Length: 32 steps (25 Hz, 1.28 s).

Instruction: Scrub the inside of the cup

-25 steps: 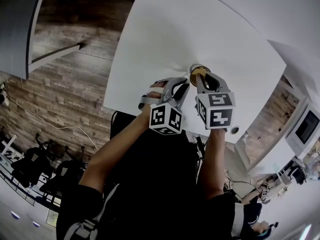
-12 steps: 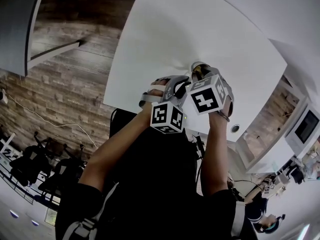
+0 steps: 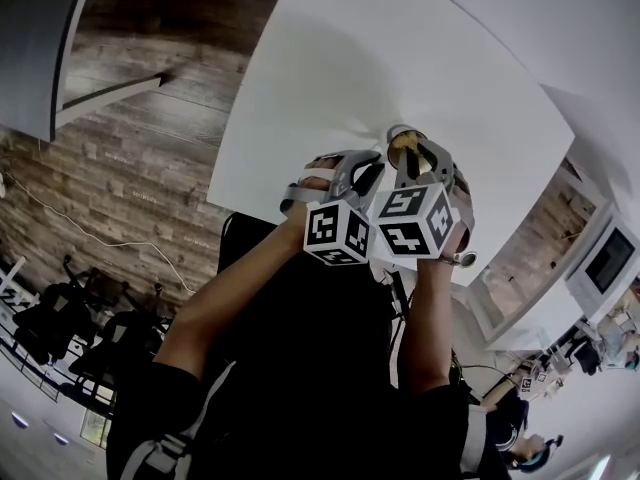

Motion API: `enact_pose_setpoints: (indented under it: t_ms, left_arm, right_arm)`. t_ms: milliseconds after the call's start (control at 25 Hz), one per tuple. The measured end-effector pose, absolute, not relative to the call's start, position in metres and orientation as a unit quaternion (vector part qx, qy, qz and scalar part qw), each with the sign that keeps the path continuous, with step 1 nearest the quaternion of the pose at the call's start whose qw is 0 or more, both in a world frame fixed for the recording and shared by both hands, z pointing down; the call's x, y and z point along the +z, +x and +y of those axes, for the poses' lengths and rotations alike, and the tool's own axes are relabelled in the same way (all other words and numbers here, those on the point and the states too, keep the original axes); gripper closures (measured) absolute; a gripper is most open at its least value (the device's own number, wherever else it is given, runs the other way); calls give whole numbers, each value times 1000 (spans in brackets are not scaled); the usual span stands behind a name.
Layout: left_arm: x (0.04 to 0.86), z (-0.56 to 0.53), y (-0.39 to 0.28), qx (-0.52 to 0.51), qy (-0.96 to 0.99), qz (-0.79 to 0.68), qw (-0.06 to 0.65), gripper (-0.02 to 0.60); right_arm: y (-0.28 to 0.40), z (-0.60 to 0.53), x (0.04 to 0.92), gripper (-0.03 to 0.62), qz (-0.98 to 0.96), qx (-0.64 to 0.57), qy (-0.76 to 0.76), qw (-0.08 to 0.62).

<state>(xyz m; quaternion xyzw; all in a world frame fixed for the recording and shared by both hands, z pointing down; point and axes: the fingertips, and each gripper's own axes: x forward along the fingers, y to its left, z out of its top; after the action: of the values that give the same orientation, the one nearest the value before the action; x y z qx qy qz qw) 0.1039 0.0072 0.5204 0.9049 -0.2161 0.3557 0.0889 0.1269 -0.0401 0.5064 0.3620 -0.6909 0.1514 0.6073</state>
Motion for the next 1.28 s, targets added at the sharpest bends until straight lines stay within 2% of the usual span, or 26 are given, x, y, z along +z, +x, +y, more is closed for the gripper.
enact_pose_setpoints:
  t_ms: [320, 960, 1280]
  left_arm:
    - [515, 8, 103, 357, 904, -217, 90, 523]
    - [517, 6, 101, 356, 904, -220, 88, 522]
    - [517, 7, 103, 358, 902, -225, 85, 523]
  right_arm:
    - [131, -38, 481, 565, -682, 85, 378, 620]
    - [120, -39, 535, 565, -672, 130, 326, 652]
    - [132, -31, 493, 565, -671, 156, 332, 644]
